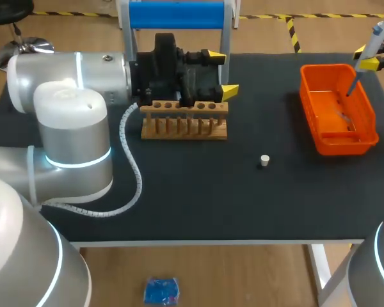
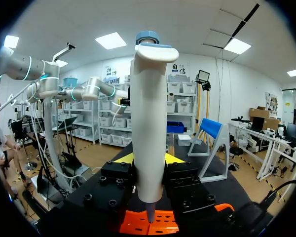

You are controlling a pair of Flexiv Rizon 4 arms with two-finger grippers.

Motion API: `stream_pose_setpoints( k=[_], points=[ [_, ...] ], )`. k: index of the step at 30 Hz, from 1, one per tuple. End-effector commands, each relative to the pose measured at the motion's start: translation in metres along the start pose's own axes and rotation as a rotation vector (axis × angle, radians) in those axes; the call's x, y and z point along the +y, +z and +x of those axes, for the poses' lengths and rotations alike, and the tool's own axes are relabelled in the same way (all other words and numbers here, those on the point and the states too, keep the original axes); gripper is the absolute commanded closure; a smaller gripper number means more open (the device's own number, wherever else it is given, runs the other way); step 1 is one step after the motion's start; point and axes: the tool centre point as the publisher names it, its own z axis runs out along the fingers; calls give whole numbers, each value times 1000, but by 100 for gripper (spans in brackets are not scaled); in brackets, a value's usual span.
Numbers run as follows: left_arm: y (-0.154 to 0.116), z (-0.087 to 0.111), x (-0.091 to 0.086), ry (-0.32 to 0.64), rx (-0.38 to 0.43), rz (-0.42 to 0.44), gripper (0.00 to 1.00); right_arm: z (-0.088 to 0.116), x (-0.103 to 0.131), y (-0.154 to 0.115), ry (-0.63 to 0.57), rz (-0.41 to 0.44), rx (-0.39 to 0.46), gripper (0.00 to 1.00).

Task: Invert the test tube, pick up the pipette, mount the tip to pipette, aspirate from beaker and dispense into the tube, eject the tip, return the pipette, and cap with the stopper.

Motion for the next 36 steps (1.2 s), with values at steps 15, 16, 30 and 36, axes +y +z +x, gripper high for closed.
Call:
stream_pose_setpoints(
  k=[15,16,30,36],
  points=[
    [1,2,0,0,-6,1,0,-1,1,-1,1,2,4,100],
    [1,2,0,0,-6,1,0,-1,1,-1,1,2,4,100],
    [1,2,0,0,-6,1,0,14,14,22,-7,31,18,100],
    [1,2,0,0,-6,1,0,35,30,62,-6,64,23,100]
  ],
)
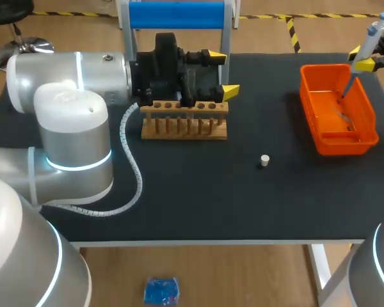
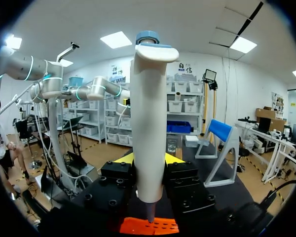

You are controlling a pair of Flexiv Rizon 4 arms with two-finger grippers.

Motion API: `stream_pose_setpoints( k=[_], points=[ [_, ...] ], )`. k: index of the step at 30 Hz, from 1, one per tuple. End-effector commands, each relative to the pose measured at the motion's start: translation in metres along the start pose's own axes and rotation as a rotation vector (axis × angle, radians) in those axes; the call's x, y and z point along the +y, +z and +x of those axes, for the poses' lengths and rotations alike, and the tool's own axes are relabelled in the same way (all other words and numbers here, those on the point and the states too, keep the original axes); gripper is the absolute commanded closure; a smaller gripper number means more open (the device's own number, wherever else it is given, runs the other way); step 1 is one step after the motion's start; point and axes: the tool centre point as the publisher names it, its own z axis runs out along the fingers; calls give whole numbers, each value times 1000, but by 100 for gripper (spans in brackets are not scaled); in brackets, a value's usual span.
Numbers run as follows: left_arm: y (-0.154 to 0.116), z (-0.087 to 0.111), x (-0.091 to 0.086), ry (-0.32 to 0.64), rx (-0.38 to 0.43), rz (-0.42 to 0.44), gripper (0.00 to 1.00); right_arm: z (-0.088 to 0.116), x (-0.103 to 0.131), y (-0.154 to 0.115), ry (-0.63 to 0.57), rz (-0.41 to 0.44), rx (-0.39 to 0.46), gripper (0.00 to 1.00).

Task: Invert the test tube, pick up the pipette, mount the tip to pipette, aspirate from beaker and dispense into the tube, eject the tip, return the pipette, and cap with the stopper.

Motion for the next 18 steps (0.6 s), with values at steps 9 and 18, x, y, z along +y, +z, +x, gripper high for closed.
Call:
stream_pose_setpoints(
  k=[9,18],
  points=[
    [1,0,1,0,-3,4,0,37,41,105,-33,85,-71,100],
    [1,0,1,0,-3,4,0,44,46,170,-40,123,-48,100]
  ],
)
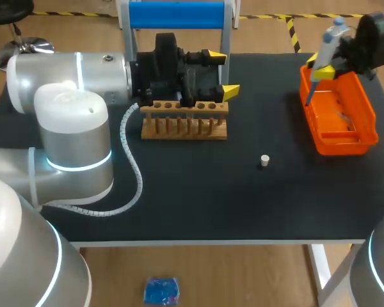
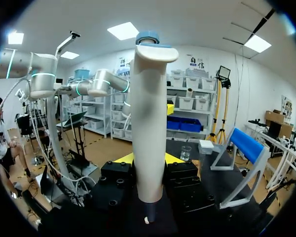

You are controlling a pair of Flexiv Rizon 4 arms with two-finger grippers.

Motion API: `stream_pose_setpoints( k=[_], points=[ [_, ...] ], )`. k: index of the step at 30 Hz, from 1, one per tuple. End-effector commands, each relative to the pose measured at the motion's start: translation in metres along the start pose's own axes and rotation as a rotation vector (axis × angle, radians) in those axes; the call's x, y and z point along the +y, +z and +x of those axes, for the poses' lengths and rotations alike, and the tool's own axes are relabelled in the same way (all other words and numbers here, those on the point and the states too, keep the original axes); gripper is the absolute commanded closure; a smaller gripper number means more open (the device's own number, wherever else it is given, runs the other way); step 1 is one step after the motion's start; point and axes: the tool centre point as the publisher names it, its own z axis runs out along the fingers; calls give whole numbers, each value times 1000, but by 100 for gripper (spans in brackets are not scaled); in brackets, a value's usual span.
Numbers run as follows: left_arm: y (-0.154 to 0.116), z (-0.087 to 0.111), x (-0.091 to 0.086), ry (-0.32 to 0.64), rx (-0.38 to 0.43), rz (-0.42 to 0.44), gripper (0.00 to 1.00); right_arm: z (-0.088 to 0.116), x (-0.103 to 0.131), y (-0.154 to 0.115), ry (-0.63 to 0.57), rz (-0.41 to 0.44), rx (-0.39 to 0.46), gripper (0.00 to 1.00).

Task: Invert the test tube, pick up the pipette, mount the tip to pipette, aspirate from beaker and dispense into the tube, eject the tip, return the pipette, and cap with the stopper.

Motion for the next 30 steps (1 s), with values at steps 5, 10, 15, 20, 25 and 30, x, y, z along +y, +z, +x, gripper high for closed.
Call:
stream_pose_setpoints(
  k=[5,10,15,20,25,30],
  points=[
    [1,0,0,0,-2,3,0,6,8,71,4,37,-83,100],
    [1,0,0,0,-2,3,0,8,10,89,-2,22,-83,100],
    [1,0,0,0,-2,3,0,13,13,104,-4,-4,-82,100],
    [1,0,0,0,-2,3,0,16,17,113,-4,-12,-143,100],
    [1,0,0,0,-2,3,0,16,19,122,-21,-10,-221,100],
    [1,0,0,0,-2,3,0,13,19,131,9,-42,-253,100]
  ],
)
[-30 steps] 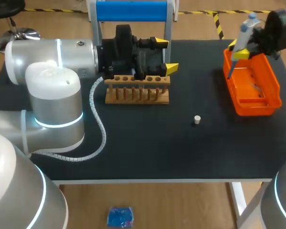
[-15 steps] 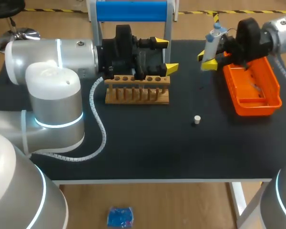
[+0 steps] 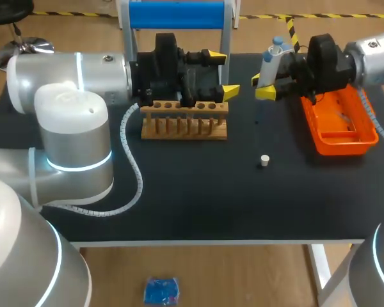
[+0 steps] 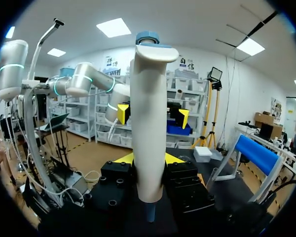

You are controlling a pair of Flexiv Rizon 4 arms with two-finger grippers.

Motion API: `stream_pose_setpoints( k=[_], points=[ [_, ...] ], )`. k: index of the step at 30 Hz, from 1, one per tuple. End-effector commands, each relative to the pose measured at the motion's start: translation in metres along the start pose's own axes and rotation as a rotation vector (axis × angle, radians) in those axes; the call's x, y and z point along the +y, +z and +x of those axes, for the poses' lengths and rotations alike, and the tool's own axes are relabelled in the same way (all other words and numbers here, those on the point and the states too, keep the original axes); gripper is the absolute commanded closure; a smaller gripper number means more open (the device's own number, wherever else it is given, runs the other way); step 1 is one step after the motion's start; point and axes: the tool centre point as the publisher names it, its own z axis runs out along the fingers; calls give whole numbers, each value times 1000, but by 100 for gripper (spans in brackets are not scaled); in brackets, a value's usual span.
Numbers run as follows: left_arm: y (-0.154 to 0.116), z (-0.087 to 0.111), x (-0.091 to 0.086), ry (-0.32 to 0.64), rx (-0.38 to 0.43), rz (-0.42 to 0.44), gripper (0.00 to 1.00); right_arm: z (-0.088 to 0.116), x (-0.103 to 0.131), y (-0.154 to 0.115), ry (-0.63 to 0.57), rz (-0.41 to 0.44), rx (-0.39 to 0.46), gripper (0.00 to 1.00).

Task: Invert the test tube, pick up the pipette, mount the tip to pipette, aspirate from beaker and dispense into the tube, eject the tip, return the pipette, and cap with the stopper.

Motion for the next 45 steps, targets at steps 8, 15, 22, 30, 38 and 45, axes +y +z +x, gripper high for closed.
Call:
stream_pose_setpoints(
  k=[8,15,22,30,38,45],
  points=[
    [1,0,0,0,-2,2,0,6,-3,30,86,-63,-57,100],
    [1,0,0,0,-2,2,0,2,-5,43,112,-77,-46,100],
    [1,0,0,0,-2,2,0,0,-3,57,109,-72,-15,100],
    [1,0,0,0,-2,2,0,-3,-1,68,105,-70,-6,100],
    [1,0,0,0,-2,2,0,-6,-2,76,107,-64,5,100],
    [1,0,0,0,-2,2,0,-8,-1,78,102,-64,2,100]
  ],
)
